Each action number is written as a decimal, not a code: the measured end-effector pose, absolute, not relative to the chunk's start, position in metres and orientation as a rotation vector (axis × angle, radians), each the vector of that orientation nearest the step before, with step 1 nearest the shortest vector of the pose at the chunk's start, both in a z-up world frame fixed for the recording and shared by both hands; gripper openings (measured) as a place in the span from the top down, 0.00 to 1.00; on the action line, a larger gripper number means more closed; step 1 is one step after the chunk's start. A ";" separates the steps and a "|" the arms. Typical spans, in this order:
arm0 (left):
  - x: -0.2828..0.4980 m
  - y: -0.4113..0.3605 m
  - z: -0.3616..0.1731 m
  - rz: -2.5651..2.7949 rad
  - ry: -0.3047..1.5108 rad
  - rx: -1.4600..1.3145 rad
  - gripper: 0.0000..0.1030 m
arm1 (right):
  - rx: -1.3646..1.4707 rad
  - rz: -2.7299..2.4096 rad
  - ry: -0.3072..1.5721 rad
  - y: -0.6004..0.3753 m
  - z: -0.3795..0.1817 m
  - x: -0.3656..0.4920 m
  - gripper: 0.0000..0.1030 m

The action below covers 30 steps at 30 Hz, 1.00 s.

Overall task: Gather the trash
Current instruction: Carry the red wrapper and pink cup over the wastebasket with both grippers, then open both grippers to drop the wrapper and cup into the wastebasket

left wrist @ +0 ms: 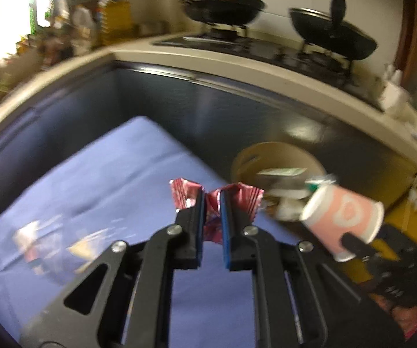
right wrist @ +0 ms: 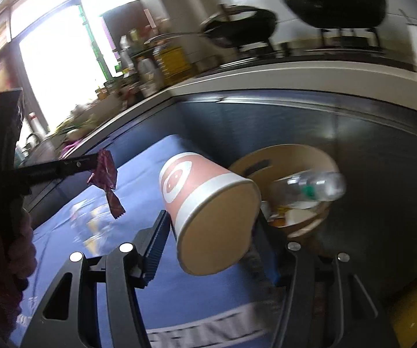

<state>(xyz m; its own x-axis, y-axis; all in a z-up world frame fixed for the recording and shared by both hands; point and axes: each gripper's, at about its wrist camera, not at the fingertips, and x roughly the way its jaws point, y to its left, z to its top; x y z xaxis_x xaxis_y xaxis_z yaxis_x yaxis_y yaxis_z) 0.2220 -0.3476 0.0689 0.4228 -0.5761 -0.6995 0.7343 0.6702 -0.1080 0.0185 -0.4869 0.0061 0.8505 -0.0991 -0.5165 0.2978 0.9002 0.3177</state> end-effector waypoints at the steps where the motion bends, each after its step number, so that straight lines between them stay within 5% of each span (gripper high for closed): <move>1: 0.224 -0.359 0.068 -0.860 0.797 0.214 0.90 | 0.400 -0.228 0.513 -0.491 0.005 0.017 0.46; 12: 0.255 -0.474 0.023 -1.015 0.975 0.125 0.90 | 0.373 -0.304 0.552 -0.547 -0.021 0.050 0.45; 16: 0.267 -0.493 0.008 -0.976 1.004 0.146 0.48 | 0.348 -0.307 0.586 -0.551 -0.033 0.069 0.40; 30: 0.254 -0.462 0.007 -0.850 0.864 0.248 0.47 | 0.411 -0.344 0.535 -0.559 -0.027 0.062 0.32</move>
